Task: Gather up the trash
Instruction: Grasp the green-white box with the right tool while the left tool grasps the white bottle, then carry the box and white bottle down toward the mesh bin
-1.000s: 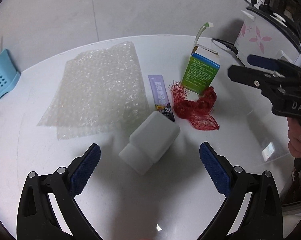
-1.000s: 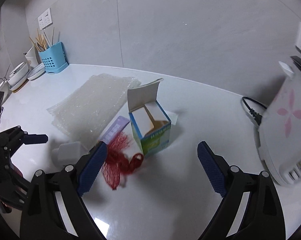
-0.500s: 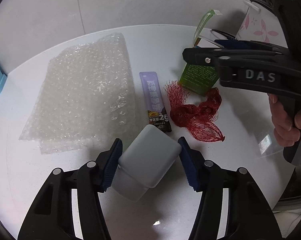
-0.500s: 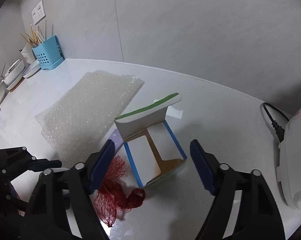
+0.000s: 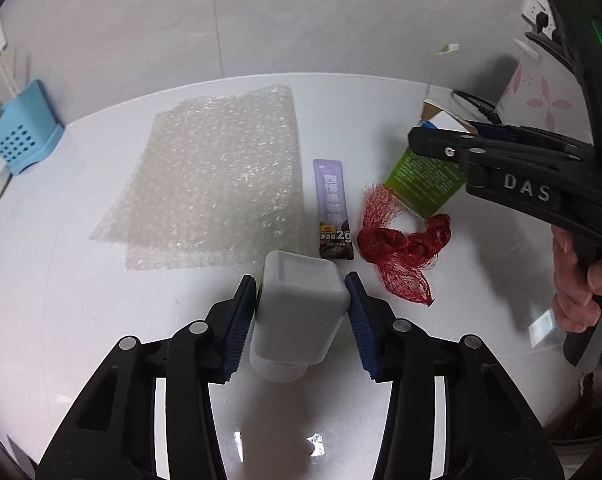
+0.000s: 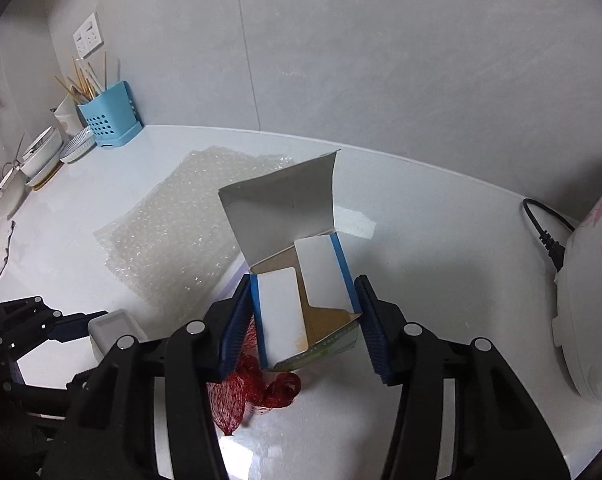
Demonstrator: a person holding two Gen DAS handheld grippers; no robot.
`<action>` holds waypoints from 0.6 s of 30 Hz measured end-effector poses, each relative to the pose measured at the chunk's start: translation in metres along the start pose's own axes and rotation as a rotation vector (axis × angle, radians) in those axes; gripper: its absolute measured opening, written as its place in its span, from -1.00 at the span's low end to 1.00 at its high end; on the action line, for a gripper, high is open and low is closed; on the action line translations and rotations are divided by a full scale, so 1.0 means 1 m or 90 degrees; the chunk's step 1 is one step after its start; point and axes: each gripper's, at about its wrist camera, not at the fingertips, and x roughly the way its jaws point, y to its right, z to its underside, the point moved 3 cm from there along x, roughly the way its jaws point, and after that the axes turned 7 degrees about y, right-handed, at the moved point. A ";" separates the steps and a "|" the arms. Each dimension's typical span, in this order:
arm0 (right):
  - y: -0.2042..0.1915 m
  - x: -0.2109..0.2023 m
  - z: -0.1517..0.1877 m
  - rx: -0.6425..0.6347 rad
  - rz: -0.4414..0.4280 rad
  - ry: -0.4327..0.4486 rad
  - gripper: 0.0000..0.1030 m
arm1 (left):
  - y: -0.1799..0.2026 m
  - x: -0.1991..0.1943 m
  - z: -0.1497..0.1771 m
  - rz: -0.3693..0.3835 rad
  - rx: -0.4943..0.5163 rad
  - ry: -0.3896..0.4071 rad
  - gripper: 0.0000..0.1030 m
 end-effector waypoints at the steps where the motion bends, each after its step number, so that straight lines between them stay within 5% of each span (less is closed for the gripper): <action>1: 0.000 -0.004 0.002 0.000 -0.003 0.001 -0.06 | 0.000 -0.003 0.002 -0.006 -0.008 0.000 -0.13; 6: -0.001 -0.022 0.010 -0.001 0.004 0.001 -0.06 | -0.005 -0.020 0.009 -0.021 -0.041 0.005 -0.16; 18: -0.007 -0.081 0.010 0.055 0.098 0.080 -0.06 | -0.006 -0.071 0.025 0.006 0.000 0.043 -0.16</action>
